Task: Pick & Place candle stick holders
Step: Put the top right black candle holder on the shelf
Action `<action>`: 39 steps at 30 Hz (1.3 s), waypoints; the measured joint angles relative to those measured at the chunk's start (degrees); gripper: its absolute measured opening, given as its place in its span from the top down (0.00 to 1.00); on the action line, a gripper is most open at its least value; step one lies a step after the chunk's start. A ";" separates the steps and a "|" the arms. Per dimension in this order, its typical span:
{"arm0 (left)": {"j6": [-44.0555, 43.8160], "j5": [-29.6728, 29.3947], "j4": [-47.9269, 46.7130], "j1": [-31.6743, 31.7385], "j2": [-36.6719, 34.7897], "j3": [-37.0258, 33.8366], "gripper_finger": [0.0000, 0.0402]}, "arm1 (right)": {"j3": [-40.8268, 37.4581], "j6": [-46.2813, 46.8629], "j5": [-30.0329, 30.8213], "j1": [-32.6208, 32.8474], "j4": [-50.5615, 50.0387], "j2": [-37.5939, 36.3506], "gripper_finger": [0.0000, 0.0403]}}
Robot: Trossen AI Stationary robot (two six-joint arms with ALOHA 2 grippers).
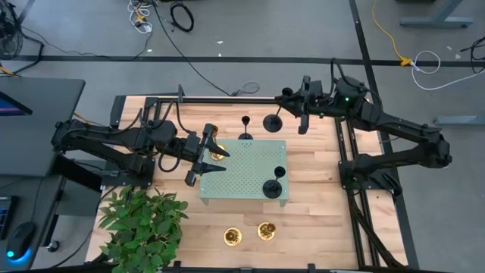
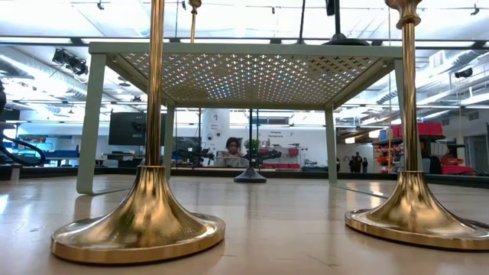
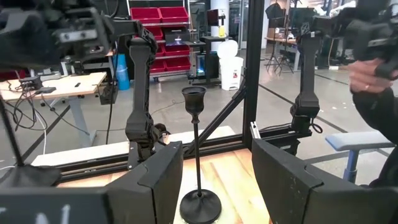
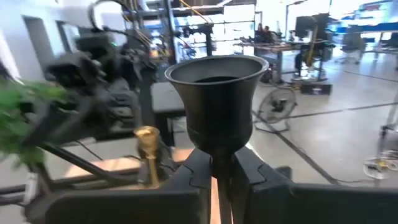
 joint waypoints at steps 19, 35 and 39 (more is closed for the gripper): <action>-0.01 -0.09 0.02 0.01 0.00 0.00 0.52 | 2.37 3.15 9.92 15.29 -4.44 0.57 0.96; -0.42 -0.12 0.12 0.00 0.08 0.00 0.52 | 2.37 3.24 9.01 21.68 3.51 9.35 0.96; -1.26 -0.11 1.14 0.00 1.66 0.07 0.52 | 2.37 2.98 8.33 22.90 6.50 10.97 0.96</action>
